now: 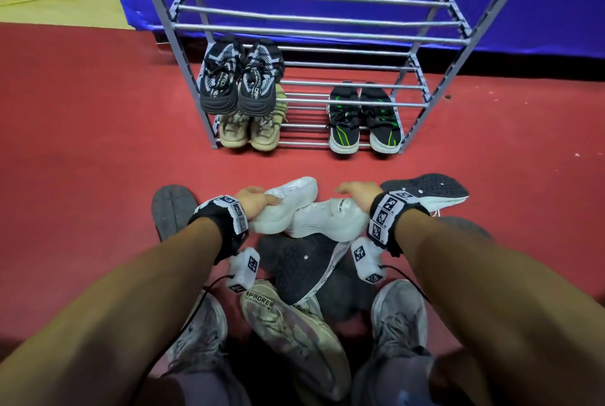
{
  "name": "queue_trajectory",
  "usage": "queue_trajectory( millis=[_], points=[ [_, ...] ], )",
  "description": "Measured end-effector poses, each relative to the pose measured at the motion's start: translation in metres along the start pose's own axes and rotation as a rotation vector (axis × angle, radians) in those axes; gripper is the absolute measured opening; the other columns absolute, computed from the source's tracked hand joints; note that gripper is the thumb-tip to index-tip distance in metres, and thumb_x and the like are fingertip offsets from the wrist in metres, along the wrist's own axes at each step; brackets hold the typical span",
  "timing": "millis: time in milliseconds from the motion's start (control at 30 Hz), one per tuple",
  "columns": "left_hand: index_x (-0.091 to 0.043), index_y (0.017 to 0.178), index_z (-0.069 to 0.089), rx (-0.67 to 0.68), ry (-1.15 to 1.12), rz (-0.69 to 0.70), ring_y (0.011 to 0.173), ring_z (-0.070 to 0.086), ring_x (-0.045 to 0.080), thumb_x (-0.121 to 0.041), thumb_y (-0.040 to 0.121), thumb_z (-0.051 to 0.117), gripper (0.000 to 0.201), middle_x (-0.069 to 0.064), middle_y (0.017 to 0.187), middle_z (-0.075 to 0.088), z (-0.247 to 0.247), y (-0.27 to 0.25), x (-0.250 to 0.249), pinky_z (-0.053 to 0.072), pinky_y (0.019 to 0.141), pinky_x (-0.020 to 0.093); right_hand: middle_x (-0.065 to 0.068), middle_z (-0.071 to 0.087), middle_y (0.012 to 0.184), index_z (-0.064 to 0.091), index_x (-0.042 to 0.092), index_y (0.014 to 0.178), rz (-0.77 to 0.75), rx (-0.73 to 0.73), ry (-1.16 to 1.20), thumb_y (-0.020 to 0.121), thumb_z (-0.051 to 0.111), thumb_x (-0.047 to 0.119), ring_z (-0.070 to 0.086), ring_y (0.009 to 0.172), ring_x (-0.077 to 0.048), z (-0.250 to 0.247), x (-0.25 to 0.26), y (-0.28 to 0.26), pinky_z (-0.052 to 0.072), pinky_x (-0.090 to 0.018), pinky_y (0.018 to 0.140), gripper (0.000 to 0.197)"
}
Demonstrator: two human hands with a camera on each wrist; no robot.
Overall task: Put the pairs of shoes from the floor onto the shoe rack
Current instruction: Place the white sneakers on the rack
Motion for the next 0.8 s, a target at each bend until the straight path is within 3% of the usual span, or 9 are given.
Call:
queue_trajectory(
  millis=[67,133,267,333,400,533,633,800],
  points=[
    [-0.010,0.121,0.062,0.005,-0.025,0.011,0.096,0.065,0.023,-0.037,0.072,0.081,0.059,0.006,0.111,0.068,0.006,-0.001,-0.003,0.053,0.089,0.033,-0.009,0.062,0.128,0.066,0.014,0.123,-0.013,0.075,-0.200,0.096,0.053,0.032,0.060,0.108,-0.026,0.006,-0.008,-0.003,0.047,-0.026,0.083,0.035],
    [-0.010,0.120,0.064,-0.002,-0.017,0.025,0.089,0.064,0.024,-0.039,0.080,0.075,0.051,0.007,0.108,0.069,0.012,0.001,-0.005,0.052,0.082,0.033,-0.006,0.065,0.113,0.069,0.011,0.109,0.003,0.094,-0.205,0.091,0.059,0.034,0.059,0.095,-0.021,0.012,-0.013,-0.006,0.048,-0.027,0.081,0.031],
    [-0.013,0.136,0.053,0.023,-0.009,0.000,0.098,0.064,0.025,-0.038,0.078,0.075,0.068,0.009,0.126,0.064,0.025,-0.001,-0.005,0.052,0.082,0.031,-0.005,0.063,0.114,0.066,0.009,0.118,0.008,0.143,-0.301,0.088,0.064,0.036,0.058,0.102,-0.021,0.030,-0.015,-0.008,0.045,-0.031,0.094,0.041],
    [-0.015,0.143,0.046,0.055,0.031,-0.003,0.110,0.061,0.028,-0.032,0.083,0.068,0.067,0.010,0.135,0.058,0.034,-0.003,-0.008,0.050,0.091,0.033,-0.008,0.063,0.119,0.064,0.006,0.121,-0.003,0.142,-0.350,0.089,0.063,0.029,0.059,0.111,-0.024,0.037,-0.012,-0.011,0.046,-0.032,0.098,0.040],
    [-0.012,0.149,0.038,0.037,0.048,0.011,0.130,0.049,0.030,-0.020,0.093,0.057,0.060,0.010,0.149,0.045,0.036,-0.004,-0.014,0.040,0.102,0.030,-0.013,0.060,0.132,0.061,0.005,0.128,0.000,0.137,-0.355,0.092,0.058,0.020,0.056,0.122,-0.029,0.040,-0.011,-0.009,0.045,-0.033,0.103,0.039],
    [-0.010,0.146,0.041,-0.062,0.008,0.065,0.133,0.045,0.029,-0.003,0.095,0.046,0.052,0.011,0.148,0.046,0.024,-0.002,-0.024,0.036,0.095,0.022,-0.014,0.055,0.137,0.051,0.007,0.138,0.010,0.009,-0.150,0.094,0.049,0.012,0.055,0.123,-0.032,0.026,-0.008,-0.003,0.046,-0.035,0.101,0.044],
    [-0.019,0.151,0.034,-0.137,-0.104,0.060,0.128,0.050,0.033,-0.005,0.093,0.046,0.060,0.010,0.145,0.049,0.015,-0.005,-0.023,0.037,0.096,0.027,-0.014,0.053,0.140,0.044,0.010,0.143,0.007,-0.075,-0.018,0.095,0.043,0.014,0.054,0.123,-0.033,0.018,-0.001,-0.002,0.045,-0.033,0.096,0.048],
    [-0.018,0.155,0.020,-0.073,-0.091,-0.043,0.129,0.049,0.040,-0.006,0.092,0.044,0.068,0.016,0.148,0.045,0.024,-0.003,0.005,0.043,0.105,0.050,-0.018,0.055,0.137,0.045,0.005,0.141,0.041,-0.054,-0.049,0.093,0.048,0.014,0.054,0.123,-0.035,0.028,-0.005,-0.003,0.045,-0.037,0.099,0.049]
  ],
)
Point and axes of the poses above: each hand's wrist, its own y-axis towards the middle knuckle, its own z-axis out of the palm, x = y × z, the point moved 10 cm from there along y, towards the middle knuckle
